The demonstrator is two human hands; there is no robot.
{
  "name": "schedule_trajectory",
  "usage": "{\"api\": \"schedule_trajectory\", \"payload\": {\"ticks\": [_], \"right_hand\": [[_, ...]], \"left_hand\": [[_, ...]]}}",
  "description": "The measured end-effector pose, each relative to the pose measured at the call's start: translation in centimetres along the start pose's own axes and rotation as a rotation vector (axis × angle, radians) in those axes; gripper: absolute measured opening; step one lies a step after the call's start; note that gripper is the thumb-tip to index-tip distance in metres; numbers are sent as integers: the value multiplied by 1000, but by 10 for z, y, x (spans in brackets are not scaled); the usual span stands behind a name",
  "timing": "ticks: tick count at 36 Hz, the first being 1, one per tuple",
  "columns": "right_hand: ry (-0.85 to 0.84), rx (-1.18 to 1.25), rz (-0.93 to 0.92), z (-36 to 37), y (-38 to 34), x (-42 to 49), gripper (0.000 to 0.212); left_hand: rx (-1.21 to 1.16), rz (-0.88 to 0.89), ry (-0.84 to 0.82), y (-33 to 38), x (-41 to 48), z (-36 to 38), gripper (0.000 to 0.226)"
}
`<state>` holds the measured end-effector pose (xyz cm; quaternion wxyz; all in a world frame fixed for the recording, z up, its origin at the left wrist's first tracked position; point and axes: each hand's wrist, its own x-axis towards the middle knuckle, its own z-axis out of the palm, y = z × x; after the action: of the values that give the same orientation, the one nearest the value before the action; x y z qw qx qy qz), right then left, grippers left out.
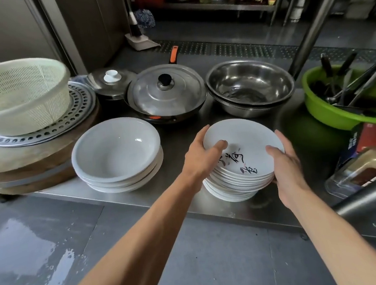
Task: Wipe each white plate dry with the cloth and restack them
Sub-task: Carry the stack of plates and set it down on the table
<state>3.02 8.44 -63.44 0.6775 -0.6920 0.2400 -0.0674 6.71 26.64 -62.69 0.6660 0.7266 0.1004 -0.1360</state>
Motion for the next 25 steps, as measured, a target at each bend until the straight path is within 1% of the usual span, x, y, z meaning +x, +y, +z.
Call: {"api": "schedule_trajectory", "payload": {"ticks": [5,10,14,18,21,23,25], "right_hand": [[-9,-17,-9,1,2,-2,48],[-6,-17,-18,1,0,1,46],[13,17,-15,3,1,1,44],[-7,28,-18,2,0,3,46],[-42,41,-18,0,2,4,48],[-59,70,-8,-1,7,4,45],[-80,91,0,-2,11,2,41]], "left_hand": [[50,12,-40,1,-2,-9,76],[-50,-6,-32,1,-3,-14,70],[-60,9,-37,-2,-1,-19,71],[-117,21,-48,-6,3,-23,65],[-30,52,-14,-9,0,-20,56],[80,94,32,-13,-3,-18,42],[134,126,59,-17,-2,-18,36]]}}
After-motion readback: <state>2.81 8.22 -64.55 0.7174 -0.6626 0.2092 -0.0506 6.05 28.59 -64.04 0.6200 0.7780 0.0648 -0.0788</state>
